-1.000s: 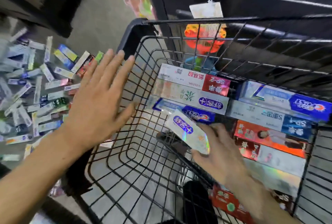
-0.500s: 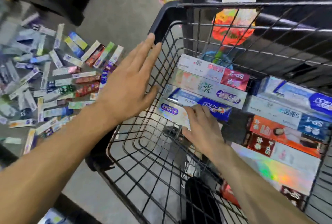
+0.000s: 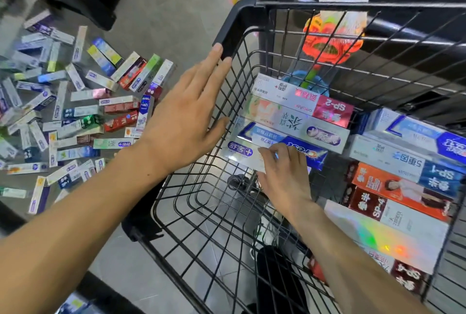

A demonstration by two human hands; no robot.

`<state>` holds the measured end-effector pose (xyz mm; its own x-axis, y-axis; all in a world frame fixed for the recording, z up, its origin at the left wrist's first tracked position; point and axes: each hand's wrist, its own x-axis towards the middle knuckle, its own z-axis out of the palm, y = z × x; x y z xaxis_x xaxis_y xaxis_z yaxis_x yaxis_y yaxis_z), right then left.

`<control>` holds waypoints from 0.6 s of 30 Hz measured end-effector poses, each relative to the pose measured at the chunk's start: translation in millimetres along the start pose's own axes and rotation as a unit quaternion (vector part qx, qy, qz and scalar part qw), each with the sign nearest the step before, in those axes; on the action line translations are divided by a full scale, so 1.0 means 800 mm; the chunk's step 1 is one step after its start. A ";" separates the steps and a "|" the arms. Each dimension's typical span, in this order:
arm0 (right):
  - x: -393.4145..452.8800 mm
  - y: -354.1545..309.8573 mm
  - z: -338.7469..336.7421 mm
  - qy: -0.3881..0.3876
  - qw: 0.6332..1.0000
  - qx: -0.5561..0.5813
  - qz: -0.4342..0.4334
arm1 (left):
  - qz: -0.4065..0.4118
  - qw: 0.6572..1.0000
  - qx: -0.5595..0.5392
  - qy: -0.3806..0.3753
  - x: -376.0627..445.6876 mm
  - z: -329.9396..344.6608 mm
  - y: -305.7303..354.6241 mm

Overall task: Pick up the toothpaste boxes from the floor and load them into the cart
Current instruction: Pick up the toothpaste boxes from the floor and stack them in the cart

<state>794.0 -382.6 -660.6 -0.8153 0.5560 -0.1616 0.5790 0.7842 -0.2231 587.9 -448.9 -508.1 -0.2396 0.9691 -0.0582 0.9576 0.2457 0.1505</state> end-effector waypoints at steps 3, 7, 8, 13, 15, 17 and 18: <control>0.006 0.001 -0.015 0.035 0.999 0.024 -0.003 | -0.008 1.000 -0.020 0.000 -0.001 -0.002 0.003; 0.029 0.007 -0.072 0.143 0.987 0.066 -0.026 | -0.028 0.996 -0.082 0.033 0.000 -0.004 0.004; 0.036 0.008 -0.090 0.168 0.982 0.086 -0.033 | -0.039 0.993 -0.098 0.048 -0.002 -0.005 0.003; 0.079 -0.008 -0.182 0.249 0.957 0.121 -0.084 | -0.108 0.978 -0.150 0.093 -0.011 -0.019 -0.007; 0.102 -0.028 -0.214 0.264 0.948 0.127 -0.125 | -0.135 0.974 -0.153 0.100 -0.019 -0.029 -0.025; 0.128 -0.060 -0.239 0.260 0.943 0.134 -0.157 | -0.173 0.968 -0.149 0.105 -0.036 -0.037 -0.051; 0.140 -0.079 -0.247 0.252 0.943 0.141 -0.168 | -0.193 0.965 -0.145 0.104 -0.049 -0.041 -0.065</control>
<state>665.3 -315.2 -474.5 -0.8091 0.4059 0.4249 0.2080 0.8741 -0.4389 542.0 -498.9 -481.3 -0.6243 0.7806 0.0290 0.7132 0.5544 0.4290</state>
